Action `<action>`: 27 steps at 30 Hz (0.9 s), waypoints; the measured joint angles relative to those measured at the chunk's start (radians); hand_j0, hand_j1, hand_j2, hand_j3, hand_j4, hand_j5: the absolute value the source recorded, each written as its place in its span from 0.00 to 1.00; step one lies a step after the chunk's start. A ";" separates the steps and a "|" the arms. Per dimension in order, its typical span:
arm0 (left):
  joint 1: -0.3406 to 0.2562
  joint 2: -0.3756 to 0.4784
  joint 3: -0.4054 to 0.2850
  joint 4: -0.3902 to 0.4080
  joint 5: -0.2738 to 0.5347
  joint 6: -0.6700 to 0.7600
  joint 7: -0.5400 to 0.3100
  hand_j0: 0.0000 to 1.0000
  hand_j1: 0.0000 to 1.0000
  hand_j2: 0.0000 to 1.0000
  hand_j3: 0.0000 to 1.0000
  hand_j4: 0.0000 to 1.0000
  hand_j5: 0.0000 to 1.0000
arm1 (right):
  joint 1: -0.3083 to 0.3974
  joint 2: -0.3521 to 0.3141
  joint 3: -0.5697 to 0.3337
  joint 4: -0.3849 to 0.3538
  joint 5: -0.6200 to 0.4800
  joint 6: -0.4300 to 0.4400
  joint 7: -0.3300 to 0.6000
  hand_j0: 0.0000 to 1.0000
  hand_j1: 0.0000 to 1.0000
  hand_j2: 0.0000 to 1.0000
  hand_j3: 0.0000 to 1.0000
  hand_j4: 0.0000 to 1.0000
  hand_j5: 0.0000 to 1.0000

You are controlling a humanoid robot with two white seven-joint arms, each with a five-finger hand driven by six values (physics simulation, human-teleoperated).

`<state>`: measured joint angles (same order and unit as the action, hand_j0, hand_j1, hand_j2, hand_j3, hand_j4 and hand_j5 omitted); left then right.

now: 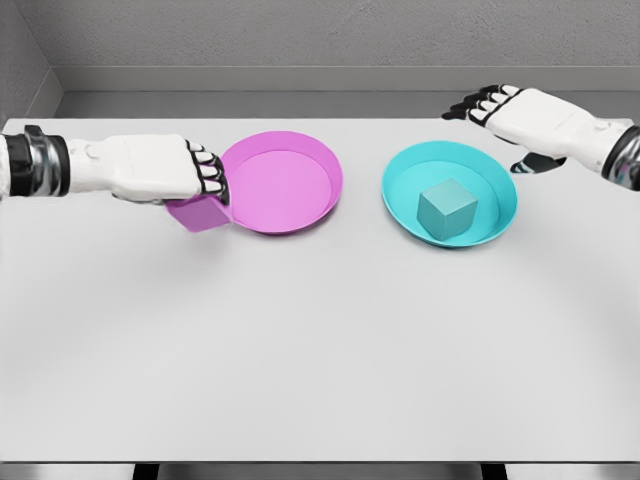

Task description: Place the blocks in the corresponding plates according to their colors

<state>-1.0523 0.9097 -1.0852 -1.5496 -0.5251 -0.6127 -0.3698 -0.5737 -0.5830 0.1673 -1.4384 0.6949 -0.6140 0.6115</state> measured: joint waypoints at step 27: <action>-0.052 -0.374 0.013 0.389 0.011 0.093 -0.072 1.00 1.00 1.00 1.00 1.00 1.00 | 0.149 -0.077 -0.090 -0.172 -0.002 0.000 0.000 1.00 1.00 1.00 1.00 1.00 1.00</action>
<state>-1.1045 0.5357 -1.0722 -1.1603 -0.5138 -0.5198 -0.4420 -0.4249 -0.6596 0.0770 -1.6101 0.6931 -0.6138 0.6114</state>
